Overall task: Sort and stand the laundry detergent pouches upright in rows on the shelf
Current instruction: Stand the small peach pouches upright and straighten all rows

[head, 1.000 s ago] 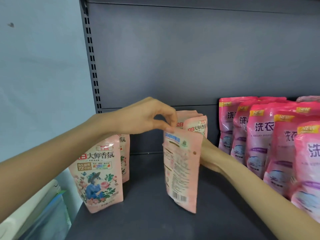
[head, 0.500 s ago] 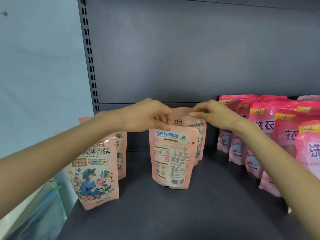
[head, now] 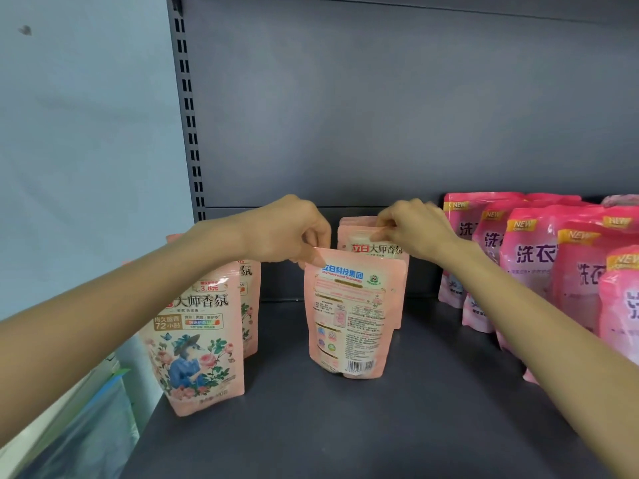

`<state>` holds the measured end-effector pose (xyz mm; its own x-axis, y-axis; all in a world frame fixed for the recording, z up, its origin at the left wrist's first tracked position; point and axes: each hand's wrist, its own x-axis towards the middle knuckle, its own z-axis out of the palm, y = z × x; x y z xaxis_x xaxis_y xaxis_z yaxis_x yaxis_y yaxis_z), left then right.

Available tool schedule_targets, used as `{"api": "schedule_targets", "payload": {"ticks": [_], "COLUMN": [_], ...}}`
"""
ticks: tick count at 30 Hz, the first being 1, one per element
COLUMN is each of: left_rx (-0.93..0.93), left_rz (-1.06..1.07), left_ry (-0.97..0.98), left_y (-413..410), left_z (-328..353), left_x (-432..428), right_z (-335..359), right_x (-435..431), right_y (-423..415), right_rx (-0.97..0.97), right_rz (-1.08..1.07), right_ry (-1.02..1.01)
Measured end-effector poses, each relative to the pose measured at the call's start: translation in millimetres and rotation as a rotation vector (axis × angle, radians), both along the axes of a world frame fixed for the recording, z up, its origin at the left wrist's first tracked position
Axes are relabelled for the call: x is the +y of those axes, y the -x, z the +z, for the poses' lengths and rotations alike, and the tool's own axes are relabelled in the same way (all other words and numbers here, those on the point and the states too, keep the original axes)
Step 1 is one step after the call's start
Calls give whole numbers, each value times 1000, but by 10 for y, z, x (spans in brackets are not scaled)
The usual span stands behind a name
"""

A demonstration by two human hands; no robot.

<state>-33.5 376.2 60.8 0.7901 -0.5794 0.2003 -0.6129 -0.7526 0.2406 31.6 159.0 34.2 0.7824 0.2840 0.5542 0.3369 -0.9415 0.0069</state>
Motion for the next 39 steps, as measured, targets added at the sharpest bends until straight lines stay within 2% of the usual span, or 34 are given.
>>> {"api": "schedule_targets", "payload": {"ticks": [8, 10, 13, 15, 17, 19, 22, 24, 28, 31, 34, 39], "left_rx": [-88, -146, -246, -311, -360, -384, -362, -327, -284, -130, -11, 30], "left_rz": [71, 99, 160, 201, 227, 228, 211, 193, 181, 170, 195, 296], "left_ry": [51, 78, 97, 110, 136, 216, 358, 412, 572, 770, 853, 969], "left_y": [44, 72, 111, 138, 169, 181, 189, 174, 112, 124, 99, -56], "left_z": [-119, -183, -267, -311, -377, -473, -625, -718, -871, -966, -1078, -1110], "left_x": [-38, -66, -138, -199, -252, -281, -299, -308, -320, -346, -412, -521], "right_z": [-30, -102, -234, -301, -412, -566, -798, -897, -947, -916, -908, -901], "right_x": [-78, -135, -173, -142, -103, -86, -81, -57, -27, -39, -80, -152], "right_y": [23, 27, 147, 353, 550, 700, 901, 1005, 1001, 873, 717, 475], "right_rx": [65, 3, -287, -352, -217, -4, 253, 345, 330, 313, 335, 388], "right_rz": [41, 76, 133, 212, 253, 287, 347, 391, 371, 351, 363, 403], "right_ry": [-12, -80, -380, -683, -911, -1034, -1114, -1124, -1195, -1281, -1340, -1368]}}
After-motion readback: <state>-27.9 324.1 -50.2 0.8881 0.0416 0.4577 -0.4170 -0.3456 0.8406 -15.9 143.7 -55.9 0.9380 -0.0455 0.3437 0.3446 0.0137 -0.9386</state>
